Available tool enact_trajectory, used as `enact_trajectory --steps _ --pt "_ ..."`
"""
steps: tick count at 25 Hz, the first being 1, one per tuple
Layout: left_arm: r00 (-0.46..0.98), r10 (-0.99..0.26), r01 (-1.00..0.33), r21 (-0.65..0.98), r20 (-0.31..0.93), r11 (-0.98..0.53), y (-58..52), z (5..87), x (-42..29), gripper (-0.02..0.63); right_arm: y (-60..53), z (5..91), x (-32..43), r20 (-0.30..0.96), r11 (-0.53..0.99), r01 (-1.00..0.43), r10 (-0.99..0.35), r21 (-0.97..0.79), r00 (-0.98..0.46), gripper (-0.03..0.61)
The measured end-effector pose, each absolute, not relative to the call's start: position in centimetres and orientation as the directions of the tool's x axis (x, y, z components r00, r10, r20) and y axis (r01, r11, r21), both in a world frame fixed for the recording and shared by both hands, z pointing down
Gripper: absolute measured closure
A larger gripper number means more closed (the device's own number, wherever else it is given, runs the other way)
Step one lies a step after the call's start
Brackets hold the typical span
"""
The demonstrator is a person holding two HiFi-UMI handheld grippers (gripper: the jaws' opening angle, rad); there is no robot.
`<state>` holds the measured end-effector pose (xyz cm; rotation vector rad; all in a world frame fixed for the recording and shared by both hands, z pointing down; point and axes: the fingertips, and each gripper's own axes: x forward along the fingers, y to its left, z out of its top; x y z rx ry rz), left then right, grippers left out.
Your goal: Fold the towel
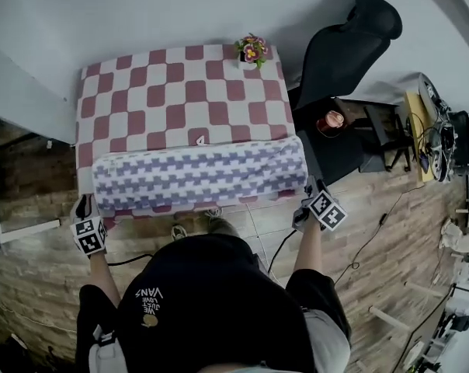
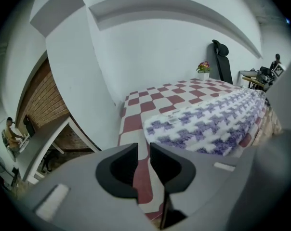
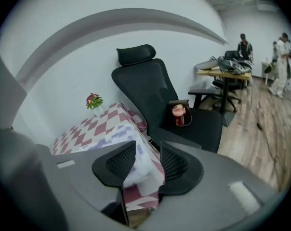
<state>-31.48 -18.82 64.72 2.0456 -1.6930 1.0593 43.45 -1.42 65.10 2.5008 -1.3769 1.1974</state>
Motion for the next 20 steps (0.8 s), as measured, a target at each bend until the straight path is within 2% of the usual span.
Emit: enact_trajectory --steps 5,8,11,13,15,18,20 --pt "0.069 -0.754 -0.92 -0.251 0.653 -0.301 -19.1 64.0 -29.3 0.566 -0.9 67.0 40.6 0.587 -0.602 -0.531 -0.778 -0.596 0.224 0.4" --pt "0.084 -0.762 -0.899 -0.281 0.642 -0.336 -19.1 63.6 -27.9 0.566 -1.5 67.9 40.0 0.591 -0.625 -0.44 -0.773 -0.645 0.232 0.374" --pt "0.123 -0.757 -0.877 -0.287 0.642 -0.386 -18.7 63.7 -26.2 0.566 -1.4 68.8 40.3 0.633 -0.691 -0.37 -0.72 -0.62 0.283 0.374" --pt "0.15 -0.732 -0.855 -0.285 0.665 -0.434 -18.3 64.1 -25.0 0.566 -1.0 69.2 40.6 0.663 -0.724 -0.352 -0.688 -0.593 0.297 0.421" --pt "0.161 -0.701 -0.847 -0.267 0.695 -0.459 -17.9 65.0 -24.7 0.566 -0.7 69.4 40.8 0.642 -0.705 -0.314 -0.709 -0.636 0.291 0.506" --pt "0.156 -0.662 -0.851 -0.24 0.733 -0.467 -17.5 66.8 -25.3 0.566 -0.3 69.2 41.3 0.491 -0.548 -0.122 -0.812 -0.828 0.316 0.54" --pt "0.161 -0.649 -0.846 -0.235 0.744 -0.479 -17.6 67.2 -25.4 0.566 0.1 69.2 41.3 0.421 -0.462 -0.049 -0.841 -0.885 0.339 0.546"
